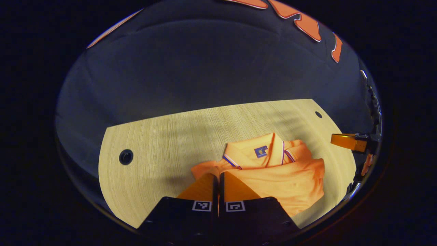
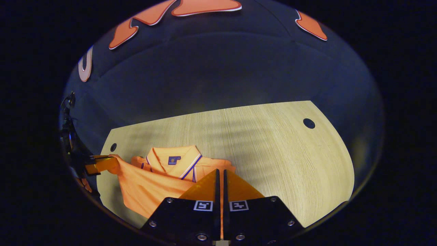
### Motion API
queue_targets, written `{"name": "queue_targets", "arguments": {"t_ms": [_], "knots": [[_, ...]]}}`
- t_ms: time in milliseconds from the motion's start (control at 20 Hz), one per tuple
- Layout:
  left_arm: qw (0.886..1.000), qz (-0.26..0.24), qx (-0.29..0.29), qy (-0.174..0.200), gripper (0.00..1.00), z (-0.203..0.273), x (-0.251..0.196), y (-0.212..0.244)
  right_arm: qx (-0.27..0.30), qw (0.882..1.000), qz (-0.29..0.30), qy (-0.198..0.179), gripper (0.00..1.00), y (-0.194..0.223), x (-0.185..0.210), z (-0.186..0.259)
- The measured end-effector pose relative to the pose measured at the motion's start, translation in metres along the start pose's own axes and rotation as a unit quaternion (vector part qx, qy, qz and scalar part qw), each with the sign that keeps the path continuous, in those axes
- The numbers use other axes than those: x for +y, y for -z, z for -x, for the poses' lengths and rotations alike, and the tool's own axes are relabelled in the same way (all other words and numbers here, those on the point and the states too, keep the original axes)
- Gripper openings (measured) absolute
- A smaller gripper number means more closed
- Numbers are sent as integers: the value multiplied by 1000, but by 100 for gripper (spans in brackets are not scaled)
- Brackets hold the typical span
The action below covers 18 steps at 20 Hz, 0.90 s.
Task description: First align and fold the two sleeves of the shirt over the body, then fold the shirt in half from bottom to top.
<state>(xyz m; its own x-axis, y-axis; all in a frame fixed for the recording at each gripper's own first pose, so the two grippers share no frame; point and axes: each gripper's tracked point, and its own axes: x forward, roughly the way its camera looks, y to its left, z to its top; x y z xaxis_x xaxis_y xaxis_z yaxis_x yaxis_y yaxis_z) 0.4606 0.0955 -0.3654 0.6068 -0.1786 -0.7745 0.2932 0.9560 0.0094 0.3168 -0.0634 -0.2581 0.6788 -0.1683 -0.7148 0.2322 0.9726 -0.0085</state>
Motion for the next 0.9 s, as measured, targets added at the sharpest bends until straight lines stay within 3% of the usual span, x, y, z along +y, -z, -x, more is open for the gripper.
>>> {"name": "queue_targets", "arguments": {"t_ms": [150,250,400,500,550,600,650,700,750,900], "knots": [[999,-10,21,-25,1,-21,11,6,3,1000,-10,2,4,-3,-4,-4],[999,1,48,-16,8,-28,5,22,13,1000,-16,-1,4,0,-5,-5],[998,36,41,2,63,-14,0,23,14,1000,-1,-3,6,2,-3,3],[999,40,28,-1,100,-2,0,22,1,1000,9,-5,20,-1,1,13],[999,34,18,-3,99,7,-2,18,-4,1000,10,-6,30,-1,3,22],[1000,24,6,-8,99,18,-3,14,-9,1000,10,-10,32,-1,7,30],[1000,11,-10,-21,99,29,-3,8,-15,1000,9,-12,53,-2,9,38],[999,-5,-30,-34,99,39,-1,1,-23,1000,9,-17,59,-2,11,46],[998,-19,-39,-47,99,48,1,-5,-30,999,9,-18,71,-3,11,53],[995,-26,-65,-68,99,81,-1,-17,-59,998,20,-23,81,-9,13,80]]}}
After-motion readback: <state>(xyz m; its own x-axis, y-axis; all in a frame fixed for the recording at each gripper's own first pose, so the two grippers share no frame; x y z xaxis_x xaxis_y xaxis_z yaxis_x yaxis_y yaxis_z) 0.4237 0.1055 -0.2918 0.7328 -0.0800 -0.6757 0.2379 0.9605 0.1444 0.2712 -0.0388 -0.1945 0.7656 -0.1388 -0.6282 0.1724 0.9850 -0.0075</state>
